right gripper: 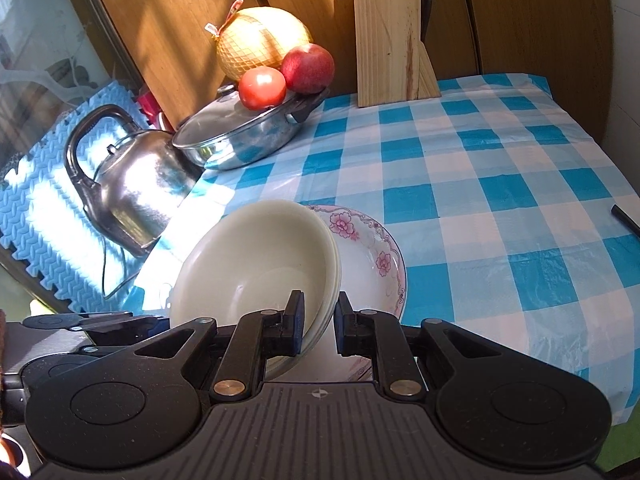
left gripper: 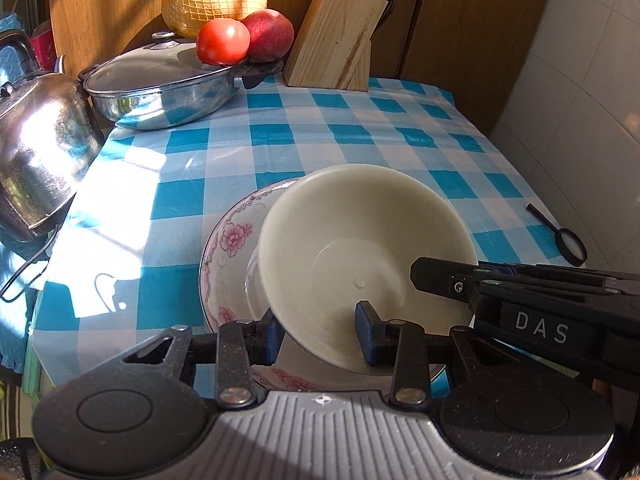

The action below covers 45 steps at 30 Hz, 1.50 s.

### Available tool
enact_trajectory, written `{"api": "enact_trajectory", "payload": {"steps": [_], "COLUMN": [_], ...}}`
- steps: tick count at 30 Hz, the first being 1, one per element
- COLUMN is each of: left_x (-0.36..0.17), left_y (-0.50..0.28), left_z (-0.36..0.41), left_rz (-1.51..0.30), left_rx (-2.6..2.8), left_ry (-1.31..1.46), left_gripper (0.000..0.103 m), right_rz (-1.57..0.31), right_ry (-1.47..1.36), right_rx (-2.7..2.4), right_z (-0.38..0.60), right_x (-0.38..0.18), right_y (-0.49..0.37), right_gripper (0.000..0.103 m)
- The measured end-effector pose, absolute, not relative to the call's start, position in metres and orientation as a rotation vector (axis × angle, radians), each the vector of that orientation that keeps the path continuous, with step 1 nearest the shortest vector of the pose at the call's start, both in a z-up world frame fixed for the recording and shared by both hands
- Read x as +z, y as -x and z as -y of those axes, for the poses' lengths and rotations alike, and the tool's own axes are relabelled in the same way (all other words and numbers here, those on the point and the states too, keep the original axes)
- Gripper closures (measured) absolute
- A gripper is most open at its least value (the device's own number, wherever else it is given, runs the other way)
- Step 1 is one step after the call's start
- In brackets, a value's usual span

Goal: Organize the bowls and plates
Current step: 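Carry the cream bowl stack with the right gripper over the pink-flower dish, then lower the bowls onto the pink-flower dish and open the right gripper, then withdraw the right gripper from the stacked dishes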

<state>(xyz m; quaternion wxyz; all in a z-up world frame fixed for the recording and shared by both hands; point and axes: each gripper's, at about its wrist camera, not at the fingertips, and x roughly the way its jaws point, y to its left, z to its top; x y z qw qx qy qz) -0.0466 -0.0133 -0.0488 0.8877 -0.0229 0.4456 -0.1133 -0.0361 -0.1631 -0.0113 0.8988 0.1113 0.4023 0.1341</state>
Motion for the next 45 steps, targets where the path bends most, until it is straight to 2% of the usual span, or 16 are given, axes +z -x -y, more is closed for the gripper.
{"api": "enact_trajectory", "payload": {"steps": [19,25,27,29,34,39,45], "left_x": [-0.058,-0.058,-0.056,-0.055,-0.050,-0.038,-0.034], "left_y": [0.031,0.025,0.025,0.025,0.029,0.052,0.081], "left_z": [0.014,0.014,0.014,0.013,0.003,-0.010,-0.016], "left_rz": [-0.955,-0.945,-0.930,-0.921,-0.897,-0.815,-0.766], "left_rx": [-0.227,-0.230,-0.219,-0.206,-0.172,-0.129,-0.122], "left_ry": [0.046,0.056,0.045,0.040,0.050,0.048,0.042], "left_gripper": [0.072,0.072,0.072,0.069,0.066,0.053,0.041], "right_rz": [-0.876,-0.866,-0.851,-0.831,-0.769,-0.668,-0.604], "right_ry": [-0.241,-0.264,-0.249,-0.225,-0.230,-0.175,-0.078], "right_rx": [0.272,0.254,0.242,0.222,0.187,0.187,0.174], "right_z": [0.164,0.167,0.166,0.166,0.173,0.168,0.154], "right_x": [-0.023,-0.025,-0.023,-0.022,-0.013,0.001,0.002], "right_y": [0.018,0.014,0.015,0.015,0.024,0.058,0.097], "right_gripper": [0.080,0.073,0.059,0.054,0.052,0.041,0.041]}}
